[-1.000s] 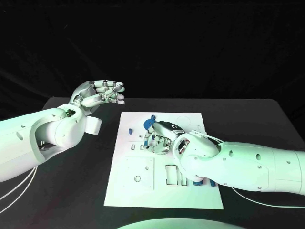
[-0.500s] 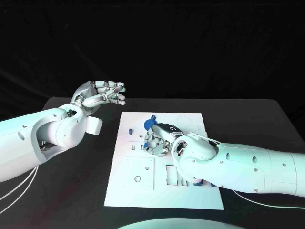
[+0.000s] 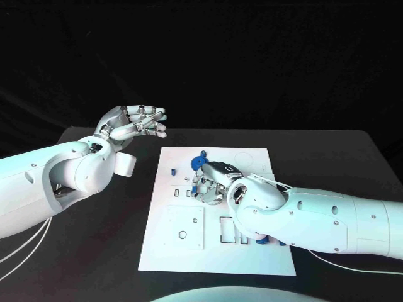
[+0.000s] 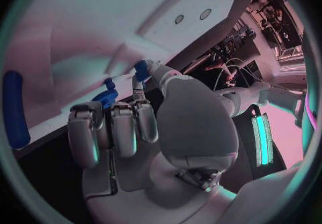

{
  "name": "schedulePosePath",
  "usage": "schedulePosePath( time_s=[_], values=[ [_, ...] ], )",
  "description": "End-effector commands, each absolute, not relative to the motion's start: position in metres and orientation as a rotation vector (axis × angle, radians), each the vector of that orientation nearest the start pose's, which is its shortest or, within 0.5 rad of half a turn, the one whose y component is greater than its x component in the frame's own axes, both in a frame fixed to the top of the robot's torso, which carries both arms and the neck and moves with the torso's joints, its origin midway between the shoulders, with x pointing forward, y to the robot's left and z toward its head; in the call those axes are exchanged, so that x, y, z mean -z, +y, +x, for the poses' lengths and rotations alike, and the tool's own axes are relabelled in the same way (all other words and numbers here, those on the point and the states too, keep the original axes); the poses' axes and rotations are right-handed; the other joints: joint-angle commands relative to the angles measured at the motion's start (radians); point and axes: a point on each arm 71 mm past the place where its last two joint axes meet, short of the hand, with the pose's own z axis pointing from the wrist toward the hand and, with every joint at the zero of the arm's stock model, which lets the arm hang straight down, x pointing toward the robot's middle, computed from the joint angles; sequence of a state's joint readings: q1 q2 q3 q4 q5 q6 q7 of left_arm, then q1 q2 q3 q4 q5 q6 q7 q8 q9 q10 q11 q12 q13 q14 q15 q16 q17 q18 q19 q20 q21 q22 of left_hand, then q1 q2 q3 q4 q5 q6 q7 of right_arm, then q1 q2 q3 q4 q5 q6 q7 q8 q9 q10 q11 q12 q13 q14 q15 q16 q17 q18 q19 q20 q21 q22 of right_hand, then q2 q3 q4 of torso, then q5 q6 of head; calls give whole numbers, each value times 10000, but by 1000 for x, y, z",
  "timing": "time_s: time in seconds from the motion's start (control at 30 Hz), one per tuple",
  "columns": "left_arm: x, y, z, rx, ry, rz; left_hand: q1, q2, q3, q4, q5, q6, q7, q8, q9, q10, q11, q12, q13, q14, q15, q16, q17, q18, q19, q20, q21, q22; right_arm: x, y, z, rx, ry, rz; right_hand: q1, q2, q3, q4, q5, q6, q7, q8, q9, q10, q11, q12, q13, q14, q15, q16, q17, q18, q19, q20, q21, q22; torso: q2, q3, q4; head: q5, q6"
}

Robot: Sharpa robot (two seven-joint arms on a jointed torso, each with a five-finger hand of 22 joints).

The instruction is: Assemble the parts on the task board

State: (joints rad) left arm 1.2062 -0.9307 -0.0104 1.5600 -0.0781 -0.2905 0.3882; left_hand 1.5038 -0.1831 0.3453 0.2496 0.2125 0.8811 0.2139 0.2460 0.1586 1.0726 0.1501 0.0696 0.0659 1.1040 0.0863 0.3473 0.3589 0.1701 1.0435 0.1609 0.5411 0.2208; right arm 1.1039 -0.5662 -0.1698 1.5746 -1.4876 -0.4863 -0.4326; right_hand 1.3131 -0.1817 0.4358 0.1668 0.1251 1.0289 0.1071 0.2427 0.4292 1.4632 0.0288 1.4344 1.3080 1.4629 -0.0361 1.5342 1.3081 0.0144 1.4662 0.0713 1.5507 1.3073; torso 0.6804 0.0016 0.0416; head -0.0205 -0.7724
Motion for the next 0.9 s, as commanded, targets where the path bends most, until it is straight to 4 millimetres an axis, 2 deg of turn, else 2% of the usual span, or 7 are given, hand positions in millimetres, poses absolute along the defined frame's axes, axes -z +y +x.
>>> schedulePosePath(
  time_s=[0.03,0.9],
  values=[
    [159,238,486,15406,13991,-10193,-79,3,11,-23,-28,30,-31,-51,2,70,13,-7,14,-91,-13,-57,10,115,15,71,41,-16,258,-67,421,-6875,17847,-841,-37,-94,17,-20,27,-92,23,-42,-43,121,-1,-71,1302,837,-22,-29,1523,-63,857,-13,-77,2453,-6,-1,-5,16,-25],
    [159,239,486,15410,14042,-10209,-79,3,11,-23,-28,30,-31,-51,2,70,13,-7,14,-91,-13,-57,10,115,15,71,41,-16,260,-66,420,-6910,17920,-997,-91,-381,-16,-98,23,-349,151,-162,-115,35,113,-175,1220,826,73,-49,1478,-45,815,65,-141,2417,-7,-10,-1,30,-49]
  ],
)
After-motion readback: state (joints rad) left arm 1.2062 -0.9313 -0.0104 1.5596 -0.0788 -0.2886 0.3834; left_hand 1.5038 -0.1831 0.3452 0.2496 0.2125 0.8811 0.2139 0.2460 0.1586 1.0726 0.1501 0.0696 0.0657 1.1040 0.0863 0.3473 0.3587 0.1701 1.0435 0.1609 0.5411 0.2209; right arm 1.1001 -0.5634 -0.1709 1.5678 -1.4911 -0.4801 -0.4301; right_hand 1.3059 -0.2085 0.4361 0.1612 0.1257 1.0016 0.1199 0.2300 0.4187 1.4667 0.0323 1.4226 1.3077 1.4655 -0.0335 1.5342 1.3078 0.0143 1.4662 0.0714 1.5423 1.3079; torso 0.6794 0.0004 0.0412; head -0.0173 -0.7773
